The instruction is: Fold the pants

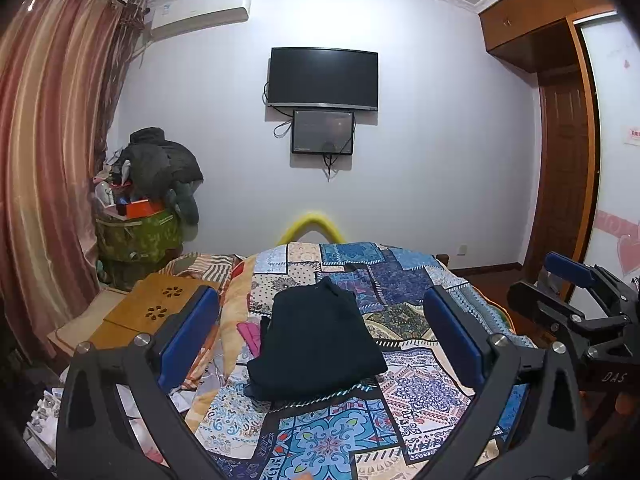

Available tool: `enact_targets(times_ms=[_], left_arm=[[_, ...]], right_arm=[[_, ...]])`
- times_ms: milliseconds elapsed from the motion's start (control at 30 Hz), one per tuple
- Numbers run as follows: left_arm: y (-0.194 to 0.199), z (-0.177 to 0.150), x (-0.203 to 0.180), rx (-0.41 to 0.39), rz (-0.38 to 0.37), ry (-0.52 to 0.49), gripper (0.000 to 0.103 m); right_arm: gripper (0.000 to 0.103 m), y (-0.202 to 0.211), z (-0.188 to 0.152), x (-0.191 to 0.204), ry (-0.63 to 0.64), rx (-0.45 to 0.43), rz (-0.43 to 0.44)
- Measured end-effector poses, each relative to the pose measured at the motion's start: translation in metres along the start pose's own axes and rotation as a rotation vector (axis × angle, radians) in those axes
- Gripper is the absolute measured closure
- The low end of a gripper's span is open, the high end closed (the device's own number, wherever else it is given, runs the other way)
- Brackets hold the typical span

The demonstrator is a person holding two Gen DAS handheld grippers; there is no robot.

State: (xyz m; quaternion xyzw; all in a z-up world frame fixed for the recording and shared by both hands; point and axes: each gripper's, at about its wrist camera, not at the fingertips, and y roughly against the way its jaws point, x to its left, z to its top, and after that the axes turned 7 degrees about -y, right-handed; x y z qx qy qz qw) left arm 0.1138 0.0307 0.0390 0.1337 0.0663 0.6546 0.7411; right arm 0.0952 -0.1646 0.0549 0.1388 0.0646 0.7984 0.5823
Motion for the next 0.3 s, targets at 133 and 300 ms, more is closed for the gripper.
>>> enact_targets(times_ms=[133,300], left_arm=[[-0.0016,-0.0010,-0.0011,0.000,0.000,-0.003,0.000],[-0.0022,-0.0034,0.0015,0.006,-0.002,0.006,0.000]], right_arm=[[0.000,-0.0012,-0.0002,-0.0007,-0.005,0.002,-0.001],[0.000,-0.0047,-0.0011,-0.0010,-0.011,0.006,-0.003]])
